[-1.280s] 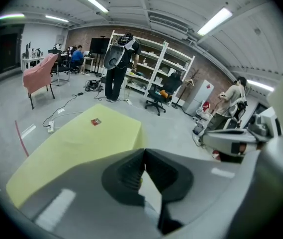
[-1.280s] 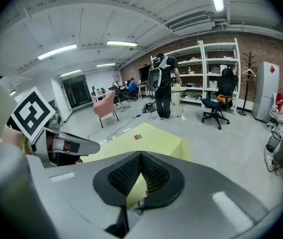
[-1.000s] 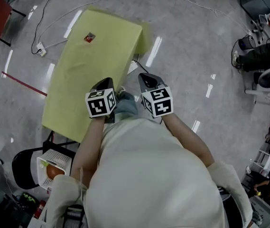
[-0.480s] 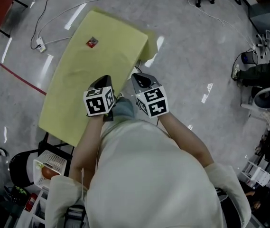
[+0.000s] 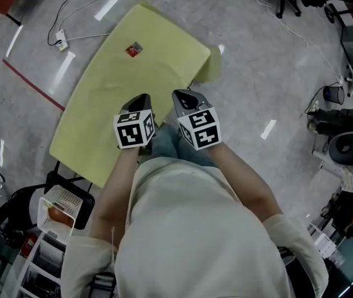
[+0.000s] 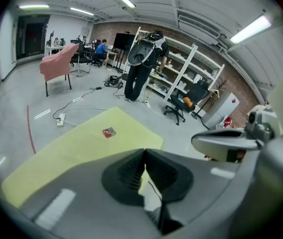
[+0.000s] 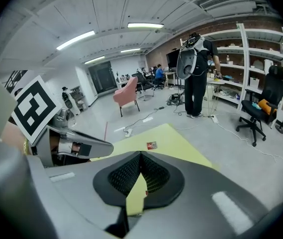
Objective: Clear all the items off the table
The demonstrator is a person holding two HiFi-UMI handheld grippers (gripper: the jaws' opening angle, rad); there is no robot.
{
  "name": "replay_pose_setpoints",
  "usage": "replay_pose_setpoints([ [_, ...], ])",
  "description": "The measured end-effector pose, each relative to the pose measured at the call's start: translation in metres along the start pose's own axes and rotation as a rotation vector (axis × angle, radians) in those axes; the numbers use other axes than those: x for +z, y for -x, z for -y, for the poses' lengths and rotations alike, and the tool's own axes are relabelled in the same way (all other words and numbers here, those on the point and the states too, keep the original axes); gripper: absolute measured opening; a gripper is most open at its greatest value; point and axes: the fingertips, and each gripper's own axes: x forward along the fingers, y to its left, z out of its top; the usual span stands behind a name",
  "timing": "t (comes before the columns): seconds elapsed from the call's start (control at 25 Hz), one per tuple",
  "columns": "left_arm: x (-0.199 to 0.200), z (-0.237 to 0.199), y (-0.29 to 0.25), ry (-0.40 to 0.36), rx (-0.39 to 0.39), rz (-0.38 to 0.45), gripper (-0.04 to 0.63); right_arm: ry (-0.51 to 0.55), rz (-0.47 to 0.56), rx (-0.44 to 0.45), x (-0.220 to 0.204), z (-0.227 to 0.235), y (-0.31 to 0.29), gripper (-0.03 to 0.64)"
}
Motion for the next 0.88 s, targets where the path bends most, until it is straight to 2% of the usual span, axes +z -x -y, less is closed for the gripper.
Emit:
replay_pose_setpoints([
  [0.2, 0.000, -0.023, -0.003, 0.068, 0.048, 0.010, 0.009, 0.036, -0.036, 0.043, 0.007, -0.004, -0.028, -0.002],
  [0.72, -0.019, -0.104, -0.024, 0.303, 0.208, 0.042, 0.009, 0.174, -0.118, 0.144, 0.023, -0.008, -0.129, -0.002],
  [0.88, -0.029, -0.124, -0.038, 0.345, 0.239, 0.039, 0.009, 0.199, -0.139, 0.157, 0.021, -0.006, -0.161, 0.000],
])
